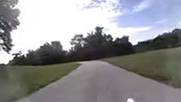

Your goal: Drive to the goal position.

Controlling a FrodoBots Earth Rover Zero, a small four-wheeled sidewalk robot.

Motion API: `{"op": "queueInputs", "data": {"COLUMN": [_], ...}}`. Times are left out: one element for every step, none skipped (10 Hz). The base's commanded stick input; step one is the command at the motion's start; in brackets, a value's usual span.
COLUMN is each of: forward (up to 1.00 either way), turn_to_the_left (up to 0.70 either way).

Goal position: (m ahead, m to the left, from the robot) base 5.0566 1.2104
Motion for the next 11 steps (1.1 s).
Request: {"op": "queueInputs", "data": {"forward": [0.69,0.69,0.69,0.69,0.69,0.69,0.69,0.69,0.69,0.69,0.69], "turn_to_the_left": [0.03,0.03,0.03,0.03,0.03,0.03,0.03,0.03,0.03,0.03,0.03]}}
